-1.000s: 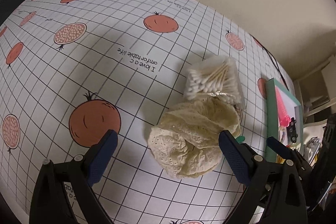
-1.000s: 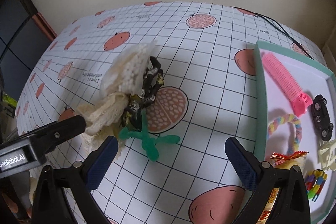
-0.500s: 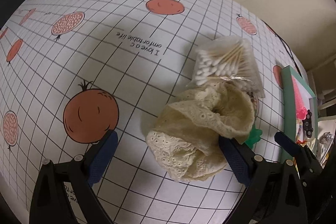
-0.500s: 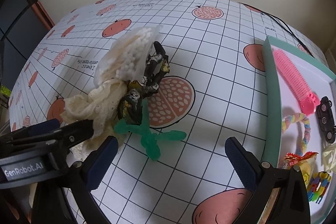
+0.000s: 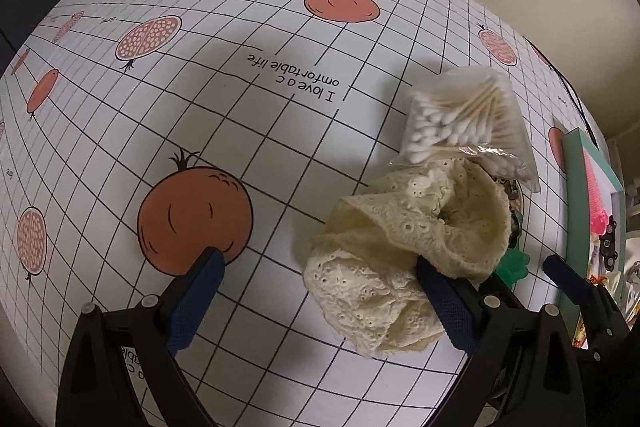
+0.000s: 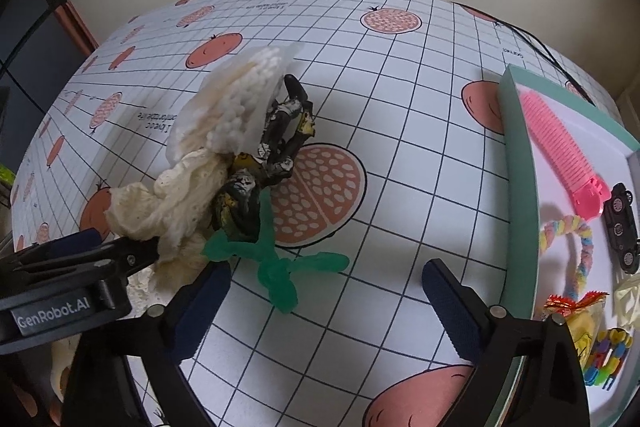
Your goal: Organize objects
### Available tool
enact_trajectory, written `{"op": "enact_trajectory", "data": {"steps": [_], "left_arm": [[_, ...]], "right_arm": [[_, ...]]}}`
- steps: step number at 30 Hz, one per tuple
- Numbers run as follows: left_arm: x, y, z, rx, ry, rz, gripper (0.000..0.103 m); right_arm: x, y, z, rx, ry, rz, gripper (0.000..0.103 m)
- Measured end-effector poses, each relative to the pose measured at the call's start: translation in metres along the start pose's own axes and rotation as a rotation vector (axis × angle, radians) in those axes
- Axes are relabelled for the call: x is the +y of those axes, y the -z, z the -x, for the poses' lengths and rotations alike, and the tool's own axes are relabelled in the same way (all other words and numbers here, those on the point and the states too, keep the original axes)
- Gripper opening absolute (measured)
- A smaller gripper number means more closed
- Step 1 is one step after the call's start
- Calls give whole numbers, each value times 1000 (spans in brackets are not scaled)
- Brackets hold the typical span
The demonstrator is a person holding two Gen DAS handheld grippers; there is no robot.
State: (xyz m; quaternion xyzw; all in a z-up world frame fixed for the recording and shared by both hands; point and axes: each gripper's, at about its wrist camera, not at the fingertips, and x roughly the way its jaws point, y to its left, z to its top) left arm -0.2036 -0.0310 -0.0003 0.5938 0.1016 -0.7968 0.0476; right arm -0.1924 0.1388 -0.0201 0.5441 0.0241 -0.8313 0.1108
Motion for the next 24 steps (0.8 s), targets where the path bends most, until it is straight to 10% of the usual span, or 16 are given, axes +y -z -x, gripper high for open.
{"op": "enact_trajectory", "data": {"steps": [12,24], "left_arm": [[-1,-3,0,-15,-55,-31,86],[-13,-5,5,-45,-60,-102,40]], "right_arm": [[0,0,5,-29,38,17,58],[-8,-2,9,-20,2,-1,36]]}}
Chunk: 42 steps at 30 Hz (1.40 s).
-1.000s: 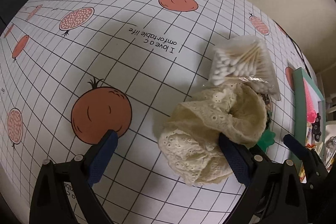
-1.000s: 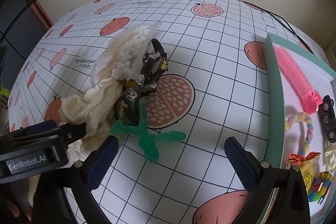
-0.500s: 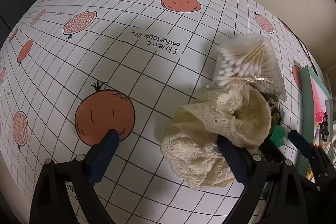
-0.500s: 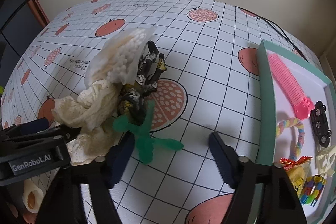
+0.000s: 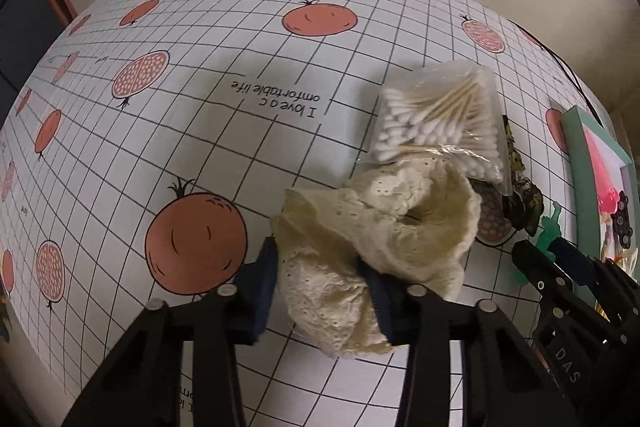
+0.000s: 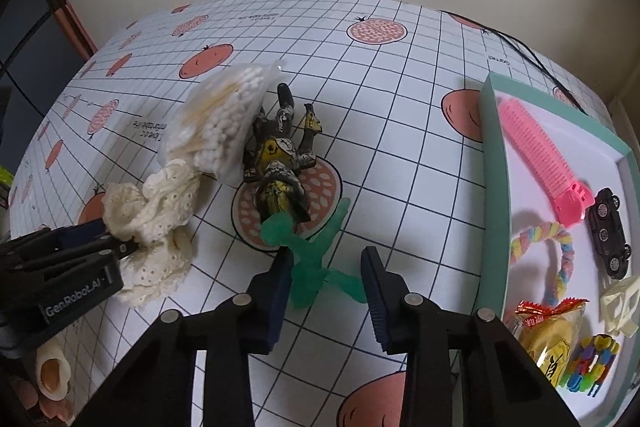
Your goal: Organize objects
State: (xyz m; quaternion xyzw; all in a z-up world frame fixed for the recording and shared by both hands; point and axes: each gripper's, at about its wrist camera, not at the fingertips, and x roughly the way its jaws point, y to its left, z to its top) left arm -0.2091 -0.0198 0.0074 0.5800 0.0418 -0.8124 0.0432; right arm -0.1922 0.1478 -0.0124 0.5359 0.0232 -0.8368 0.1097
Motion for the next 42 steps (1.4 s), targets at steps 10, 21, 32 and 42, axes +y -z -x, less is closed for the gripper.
{"op": "enact_trajectory", "data": {"steps": [10,21,32,42], "left_arm": [[-2,19,12,2,36,5,16],[-6,19,24,7,76,4,12],[-6,11,57,-71,126,18,12],[7,2,110,-236,160,56,12]], "right_arm": [[1,2,6,17,-35,28,20],[2,4,22,-6,-69,45,20],[1,0,49,-63,-109,46,20],[-14,-11,99,-176,-145,12,20]]}}
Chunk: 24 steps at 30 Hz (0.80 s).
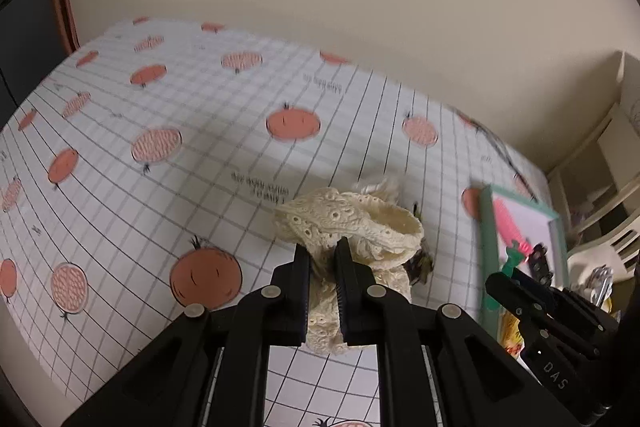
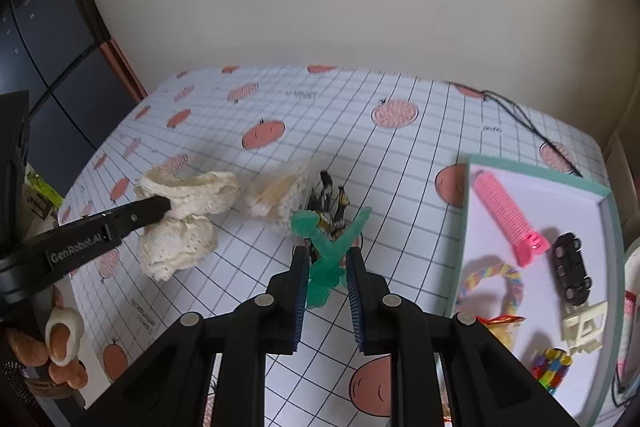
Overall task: Organize objects
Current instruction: 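Lift and carry the lace cloth and green toy over the tray with both grippers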
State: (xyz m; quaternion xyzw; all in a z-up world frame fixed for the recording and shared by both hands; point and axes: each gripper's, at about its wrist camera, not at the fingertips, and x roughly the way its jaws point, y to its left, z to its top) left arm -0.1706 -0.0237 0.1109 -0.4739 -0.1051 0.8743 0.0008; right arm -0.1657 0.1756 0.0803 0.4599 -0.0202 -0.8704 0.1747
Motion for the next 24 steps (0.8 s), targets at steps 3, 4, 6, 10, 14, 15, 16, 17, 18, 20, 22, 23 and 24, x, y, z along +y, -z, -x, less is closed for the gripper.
{"op": "enact_trajectory", "data": {"steps": [3,4,6,10,14,15,16,17,18,20,22,23,24], "left_arm": [[-2,-4,13,-47,2,-3,12],[-3,-4,17,-61,3,-2,12],[-6,-4,21,-77,5,-6,12],[-16,-2,24,-94,23,-21,12],[-32,0,23,-104,55,-52,12],[-38,0,23,-103,59,-59,12],[-43,0,22,-102,67,-66,12],[-48,0,22,-102,77,-70,12],[-53,0,22,-104,86,-74,12],[-66,-1,22,-113,96,-91,12],[-80,-2,22,-122,101,-117,12],[-87,-2,21,-125,105,-129,12],[-93,-2,21,-125,108,-138,12]], "right_arm": [[-5,-3,11,-23,-11,-5,20],[-7,-4,14,-29,-11,-7,20],[-10,-6,20,-41,-8,-12,20],[-20,-7,31,-64,-1,-22,20],[-32,-5,36,-69,15,-39,20],[-36,-4,38,-71,28,-38,20],[-39,-3,39,-72,36,-34,20],[-41,-1,39,-73,46,-29,20],[-45,0,40,-74,54,-28,20],[-56,3,41,-75,61,-39,20],[-69,5,43,-79,64,-60,20],[-76,6,44,-81,69,-67,20],[-82,7,45,-83,77,-72,20]]}}
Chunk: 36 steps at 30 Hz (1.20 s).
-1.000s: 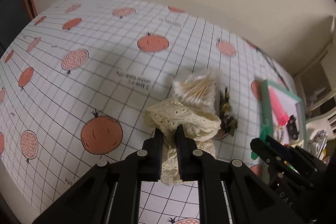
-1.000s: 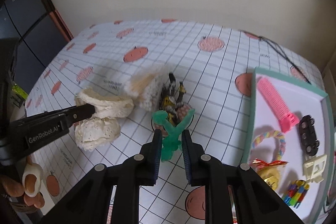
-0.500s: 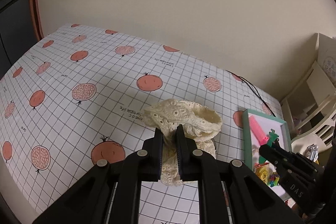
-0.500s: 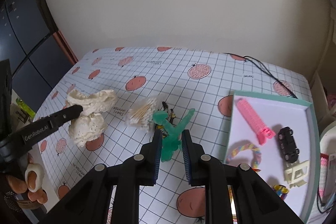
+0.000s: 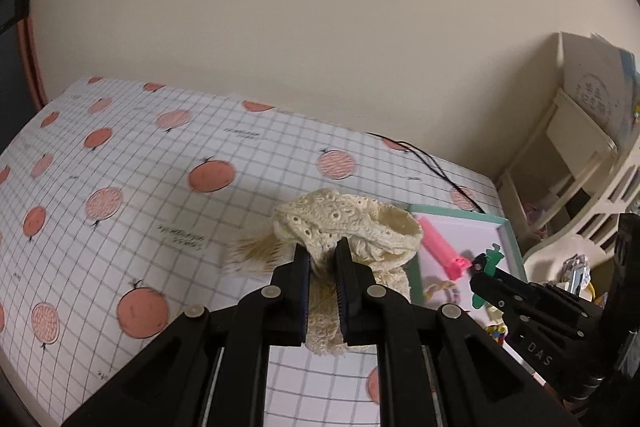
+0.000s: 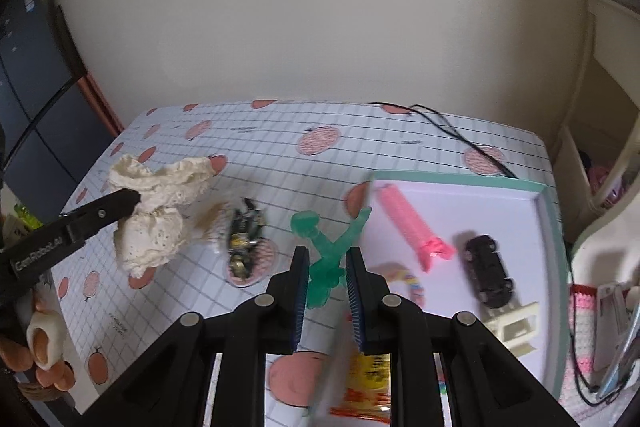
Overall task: Organize objects
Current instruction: 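Lift and carry the lace cloth and green toy over the tray with both grippers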
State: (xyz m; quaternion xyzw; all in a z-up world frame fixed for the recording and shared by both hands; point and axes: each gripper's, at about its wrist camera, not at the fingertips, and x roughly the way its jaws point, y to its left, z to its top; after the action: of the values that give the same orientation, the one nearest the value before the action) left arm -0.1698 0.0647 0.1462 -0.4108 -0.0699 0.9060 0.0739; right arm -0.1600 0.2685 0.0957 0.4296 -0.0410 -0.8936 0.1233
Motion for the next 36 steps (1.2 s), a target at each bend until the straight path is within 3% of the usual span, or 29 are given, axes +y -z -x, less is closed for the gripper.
{"op": "enact_trajectory", "data": {"steps": [9,22,36], "left_arm": [[-55,-4,-18,9,48,-89,12],[-130,7,-61,67,130,-177,12],[-157,24,-103,150,128,-208,12]], "right_arm": [[-65,4,8,-29,54,-119,20],[-126,9,6,-48,169,-224,20],[-158,22,-10,-11,259,-271,20]]}}
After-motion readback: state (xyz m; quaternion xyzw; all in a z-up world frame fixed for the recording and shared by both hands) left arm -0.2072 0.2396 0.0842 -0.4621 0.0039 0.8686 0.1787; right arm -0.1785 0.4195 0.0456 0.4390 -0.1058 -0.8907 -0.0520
